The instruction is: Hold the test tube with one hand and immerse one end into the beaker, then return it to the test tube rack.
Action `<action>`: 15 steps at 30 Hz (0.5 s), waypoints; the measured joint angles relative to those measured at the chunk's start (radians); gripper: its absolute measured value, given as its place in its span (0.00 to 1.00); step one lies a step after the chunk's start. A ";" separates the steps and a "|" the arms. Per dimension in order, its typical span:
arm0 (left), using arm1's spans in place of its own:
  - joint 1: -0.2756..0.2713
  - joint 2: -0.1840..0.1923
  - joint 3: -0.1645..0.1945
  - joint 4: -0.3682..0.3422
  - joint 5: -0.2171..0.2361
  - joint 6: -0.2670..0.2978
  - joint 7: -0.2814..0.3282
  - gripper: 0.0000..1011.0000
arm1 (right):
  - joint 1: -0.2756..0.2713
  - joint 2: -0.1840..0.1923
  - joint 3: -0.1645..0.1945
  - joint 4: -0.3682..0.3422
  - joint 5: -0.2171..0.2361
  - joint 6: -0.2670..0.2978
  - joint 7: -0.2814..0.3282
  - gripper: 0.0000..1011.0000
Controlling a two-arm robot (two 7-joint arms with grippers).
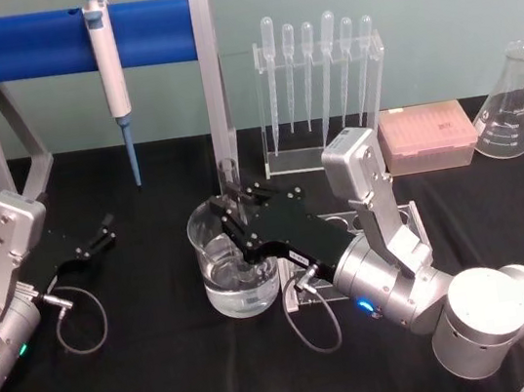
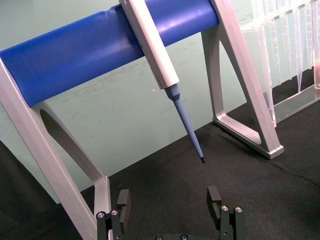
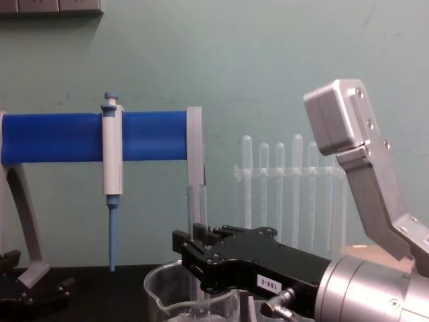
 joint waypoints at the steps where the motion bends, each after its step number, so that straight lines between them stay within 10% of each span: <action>1: 0.000 0.000 0.000 0.000 0.000 0.000 0.000 0.99 | 0.000 0.000 0.000 0.000 0.000 0.000 0.000 0.22; 15: 0.000 0.000 0.000 0.000 0.000 0.000 0.000 0.99 | 0.000 0.000 0.000 0.000 0.000 0.000 0.000 0.22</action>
